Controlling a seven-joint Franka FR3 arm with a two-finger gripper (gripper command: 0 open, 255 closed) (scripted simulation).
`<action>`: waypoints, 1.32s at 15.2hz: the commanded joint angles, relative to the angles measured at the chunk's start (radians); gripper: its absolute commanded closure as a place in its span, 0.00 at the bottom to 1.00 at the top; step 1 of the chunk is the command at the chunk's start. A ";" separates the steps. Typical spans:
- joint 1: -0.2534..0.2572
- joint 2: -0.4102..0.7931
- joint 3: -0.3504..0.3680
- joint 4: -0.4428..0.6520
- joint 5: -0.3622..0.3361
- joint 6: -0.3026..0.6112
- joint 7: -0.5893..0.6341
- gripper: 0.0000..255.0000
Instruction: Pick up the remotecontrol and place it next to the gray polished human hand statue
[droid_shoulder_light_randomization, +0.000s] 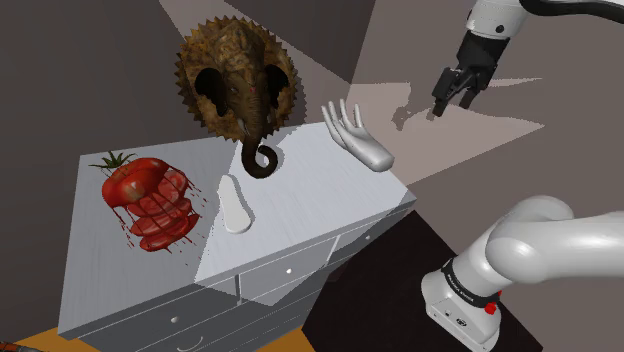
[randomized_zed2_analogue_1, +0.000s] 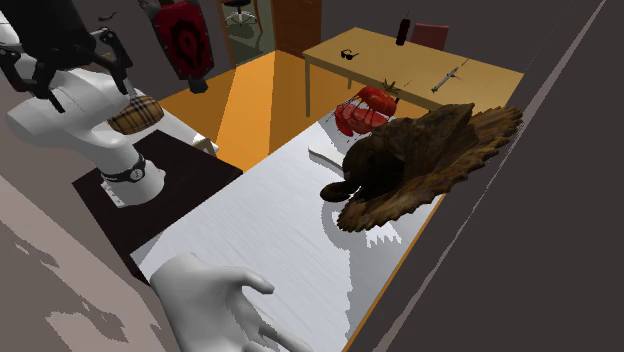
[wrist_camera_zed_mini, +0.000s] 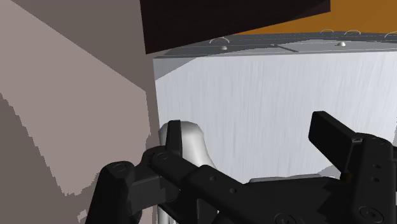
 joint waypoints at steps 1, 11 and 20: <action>0.000 0.000 0.000 0.000 0.000 0.000 0.000 0.00; 0.050 0.152 0.148 -0.086 0.113 0.243 0.184 0.00; 0.082 0.389 0.280 -0.054 0.155 0.461 0.344 0.00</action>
